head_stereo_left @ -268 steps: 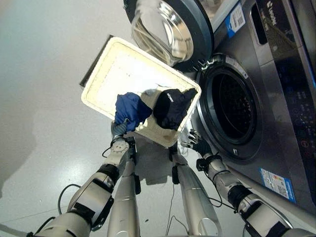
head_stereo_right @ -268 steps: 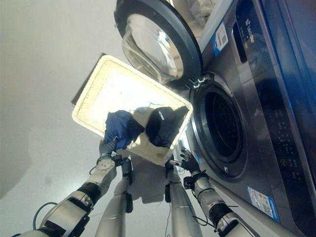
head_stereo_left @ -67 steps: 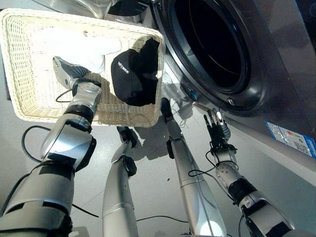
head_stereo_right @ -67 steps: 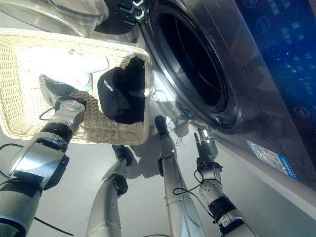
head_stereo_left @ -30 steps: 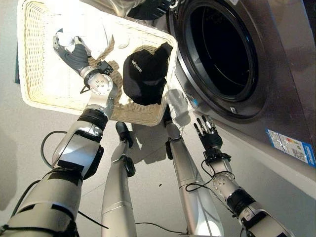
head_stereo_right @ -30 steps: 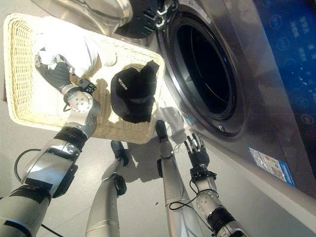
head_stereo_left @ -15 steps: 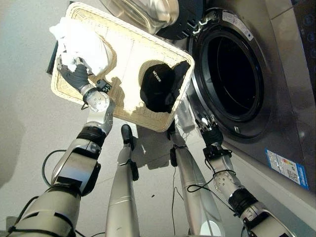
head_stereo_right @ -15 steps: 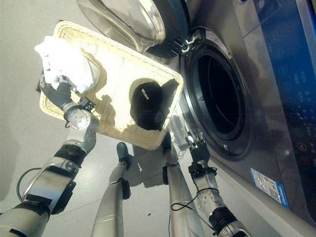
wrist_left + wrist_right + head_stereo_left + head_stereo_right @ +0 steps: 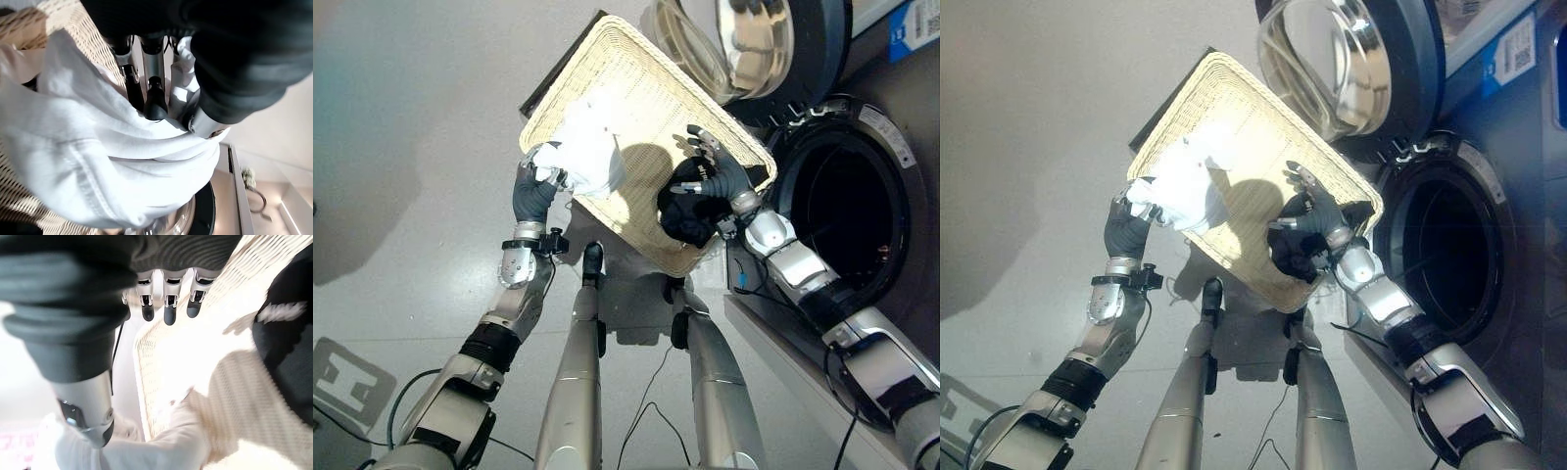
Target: Put the clothes into the washing machine.
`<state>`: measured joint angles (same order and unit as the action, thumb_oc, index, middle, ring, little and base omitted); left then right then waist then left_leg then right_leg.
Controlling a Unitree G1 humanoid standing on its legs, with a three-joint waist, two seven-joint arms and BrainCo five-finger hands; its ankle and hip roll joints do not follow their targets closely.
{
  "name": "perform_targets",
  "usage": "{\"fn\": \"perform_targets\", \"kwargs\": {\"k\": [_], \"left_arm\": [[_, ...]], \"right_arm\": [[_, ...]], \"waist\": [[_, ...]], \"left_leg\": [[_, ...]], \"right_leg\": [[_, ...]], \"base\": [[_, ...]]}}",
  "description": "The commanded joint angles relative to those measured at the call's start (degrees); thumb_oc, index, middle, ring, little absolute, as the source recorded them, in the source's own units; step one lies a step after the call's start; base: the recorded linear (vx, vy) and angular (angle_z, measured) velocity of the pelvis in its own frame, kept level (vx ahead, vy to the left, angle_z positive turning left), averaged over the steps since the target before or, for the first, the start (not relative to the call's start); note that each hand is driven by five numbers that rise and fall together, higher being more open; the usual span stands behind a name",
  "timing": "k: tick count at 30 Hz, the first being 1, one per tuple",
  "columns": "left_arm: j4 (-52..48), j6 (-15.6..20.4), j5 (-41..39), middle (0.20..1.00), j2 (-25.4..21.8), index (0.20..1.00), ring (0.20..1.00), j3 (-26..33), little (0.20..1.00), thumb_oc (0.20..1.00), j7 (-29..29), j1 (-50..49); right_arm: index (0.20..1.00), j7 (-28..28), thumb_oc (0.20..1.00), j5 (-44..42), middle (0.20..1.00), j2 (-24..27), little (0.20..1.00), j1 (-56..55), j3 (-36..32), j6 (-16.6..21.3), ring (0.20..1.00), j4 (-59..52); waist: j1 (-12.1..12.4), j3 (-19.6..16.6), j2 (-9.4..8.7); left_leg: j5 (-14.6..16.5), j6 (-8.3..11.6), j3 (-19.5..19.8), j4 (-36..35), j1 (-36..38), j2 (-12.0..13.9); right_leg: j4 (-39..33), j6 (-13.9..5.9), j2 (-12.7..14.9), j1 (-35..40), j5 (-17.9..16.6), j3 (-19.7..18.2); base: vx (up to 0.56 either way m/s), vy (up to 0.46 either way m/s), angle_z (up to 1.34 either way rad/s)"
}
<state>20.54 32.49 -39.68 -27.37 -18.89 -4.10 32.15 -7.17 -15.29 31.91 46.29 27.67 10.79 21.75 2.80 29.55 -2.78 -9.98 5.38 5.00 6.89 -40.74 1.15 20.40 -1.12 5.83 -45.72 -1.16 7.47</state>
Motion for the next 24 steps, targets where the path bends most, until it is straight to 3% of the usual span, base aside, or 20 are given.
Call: {"fn": "perform_targets", "kwargs": {"k": [1, 7, 13, 20, 21, 22, 23, 24], "left_arm": [[-8.9, -0.8, -1.7, 0.2, 0.0, 0.2, 0.2, 0.1, 0.2, 0.2, 7.1, 2.0], [-14.6, -5.5, -7.3, 0.2, -1.6, 0.2, 0.2, -1.9, 0.2, 0.2, 15.6, 0.6], [-18.1, -8.8, -11.8, 0.2, -1.6, 0.2, 0.2, -4.9, 0.2, 0.2, 21.6, 1.4], [-18.5, -9.2, -12.1, 0.2, -1.5, 0.2, 0.2, -5.4, 0.2, 0.2, 22.3, 1.5], [-20.1, -11.0, -14.7, 0.2, -1.2, 0.2, 0.2, -7.4, 0.2, 0.2, 25.7, 2.2], [-20.1, -11.0, -14.7, 0.2, -1.2, 0.2, 0.2, -7.4, 0.2, 0.2, 25.7, 2.2], [-22.7, -12.7, -16.0, 0.2, -0.5, 0.2, 0.2, -10.1, 0.2, 0.2, 27.1, 2.8], [-22.8, -12.7, -15.9, 0.2, -0.5, 0.2, 0.2, -10.2, 0.2, 0.2, 27.0, 2.9]], "right_arm": [[1.0, 1.9, 1.0, -1.2, 1.0, 0.3, 1.0, -1.7, 0.3, -0.7, 1.0, -2.8], [1.0, 8.1, 1.0, -1.0, 1.0, 0.8, 1.0, 0.4, 3.1, -6.2, 1.0, -3.1], [1.0, 12.9, 1.0, -1.4, 1.0, 0.6, 1.0, 2.4, 7.5, -9.4, 1.0, -2.5], [1.0, 14.0, 1.0, -1.8, 1.0, 0.5, 1.0, 2.4, 8.1, -10.0, 1.0, -2.4], [1.0, 17.6, 1.0, -3.6, 1.0, -0.1, 1.0, 3.1, 10.9, -12.8, 1.0, -2.4], [1.0, 17.6, 1.0, -3.6, 1.0, -0.1, 1.0, 3.1, 10.9, -12.8, 1.0, -2.4], [1.0, 24.1, 1.0, -10.5, 1.0, -1.2, 1.0, 3.2, 13.8, -16.2, 1.0, -3.2], [1.0, 24.4, 1.0, -11.0, 1.0, -1.2, 1.0, 3.2, 13.9, -16.3, 1.0, -3.3]], "waist": [[-1.8, 0.2, 2.65], [-1.0, 0.2, 4.05], [-0.6, 0.2, 4.79], [-0.6, 0.2, 4.83], [-0.6, 0.2, 5.14], [-0.6, 0.2, 5.14], [-0.6, 0.2, 5.48], [-0.6, 0.2, 5.5]], "left_leg": [[7.0, -2.95, -4.7, 4.9, 0.1, -7.0], [6.8, -3.2, -4.7, 5.0, 0.2, -7.5], [6.0, -3.59, -5.1, 3.4, 1.1, -7.5], [5.9, -3.63, -5.2, 3.2, 1.2, -7.6], [5.6, -3.82, -5.5, 2.5, 1.6, -7.6], [5.6, -3.82, -5.5, 2.5, 1.6, -7.6], [5.4, -4.14, -5.5, 1.9, 2.4, -7.9], [5.4, -4.15, -5.5, 1.9, 2.5, -7.9]], "right_leg": [[-11.5, -3.0, -2.5, 4.5, -4.5, 1.9], [-11.7, -3.16, -1.6, 4.6, -4.8, 2.6], [-12.2, -3.43, -1.3, 5.0, -5.2, 2.8], [-12.3, -3.49, -1.2, 5.0, -5.3, 2.9], [-12.7, -3.65, -1.1, 5.1, -5.8, 2.8], [-12.7, -3.65, -1.1, 5.1, -5.8, 2.8], [-13.3, -3.71, -0.9, 5.7, -6.1, 2.5], [-13.3, -3.72, -0.9, 5.8, -6.1, 2.5]], "base": [[-0.01, 0.028, 0.19], [-0.01, 0.03, 0.1], [0.0, 0.0, 0.0], [0.0, 0.003, 0.0], [-0.01, 0.021, 0.03], [-0.01, 0.045, 0.05], [0.0, 0.0, 0.0], [0.0, 0.0, 0.0]]}}
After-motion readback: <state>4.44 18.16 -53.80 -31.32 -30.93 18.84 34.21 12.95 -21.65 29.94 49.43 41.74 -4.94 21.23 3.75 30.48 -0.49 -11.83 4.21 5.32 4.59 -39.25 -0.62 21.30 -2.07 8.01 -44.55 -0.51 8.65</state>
